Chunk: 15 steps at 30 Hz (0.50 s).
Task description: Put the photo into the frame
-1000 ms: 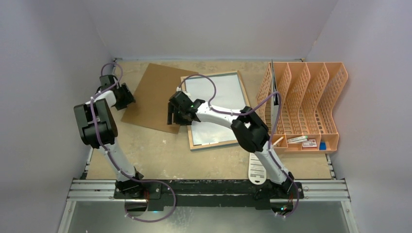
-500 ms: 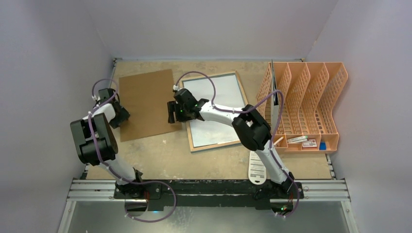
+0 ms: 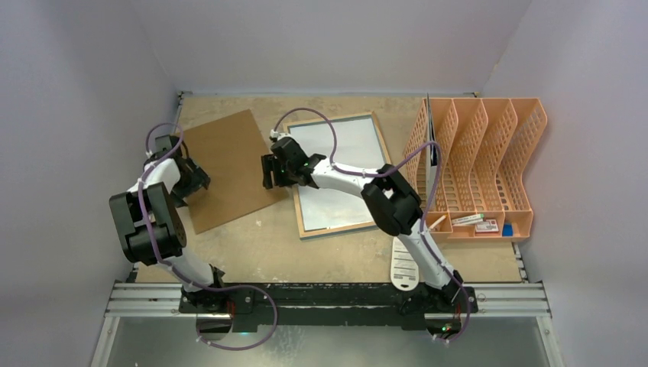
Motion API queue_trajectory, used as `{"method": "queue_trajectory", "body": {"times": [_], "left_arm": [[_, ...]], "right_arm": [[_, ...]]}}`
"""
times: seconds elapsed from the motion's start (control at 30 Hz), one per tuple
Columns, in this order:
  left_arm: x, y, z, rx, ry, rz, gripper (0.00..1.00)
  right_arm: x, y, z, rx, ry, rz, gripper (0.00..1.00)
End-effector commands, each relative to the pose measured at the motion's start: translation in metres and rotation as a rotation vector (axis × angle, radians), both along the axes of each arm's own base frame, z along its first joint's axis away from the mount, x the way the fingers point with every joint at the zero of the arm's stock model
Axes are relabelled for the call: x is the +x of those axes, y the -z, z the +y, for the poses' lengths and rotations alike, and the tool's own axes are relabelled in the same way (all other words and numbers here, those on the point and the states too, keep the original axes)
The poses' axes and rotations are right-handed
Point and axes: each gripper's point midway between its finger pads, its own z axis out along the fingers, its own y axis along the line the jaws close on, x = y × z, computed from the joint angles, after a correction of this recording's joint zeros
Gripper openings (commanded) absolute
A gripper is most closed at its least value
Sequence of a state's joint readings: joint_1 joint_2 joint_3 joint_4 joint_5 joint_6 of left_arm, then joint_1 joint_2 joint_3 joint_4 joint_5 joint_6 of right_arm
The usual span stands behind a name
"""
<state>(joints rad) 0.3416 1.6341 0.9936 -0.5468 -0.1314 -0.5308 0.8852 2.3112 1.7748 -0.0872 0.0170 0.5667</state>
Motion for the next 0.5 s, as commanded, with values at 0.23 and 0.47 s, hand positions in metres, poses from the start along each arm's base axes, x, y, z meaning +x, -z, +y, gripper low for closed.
{"method": "queue_trajectory", "body": {"times": [0.23, 0.47], "left_arm": [[0.049, -0.04, 0.034, 0.12, -0.018, -0.083, 0.82], [0.061, -0.034, 0.053, 0.141, -0.036, -0.103, 0.82]], "right_arm": [[0.089, -0.06, 0.001, -0.081, 0.116, -0.343, 0.78], [0.093, -0.064, 0.037, 0.038, -0.007, -0.375, 0.76]]}}
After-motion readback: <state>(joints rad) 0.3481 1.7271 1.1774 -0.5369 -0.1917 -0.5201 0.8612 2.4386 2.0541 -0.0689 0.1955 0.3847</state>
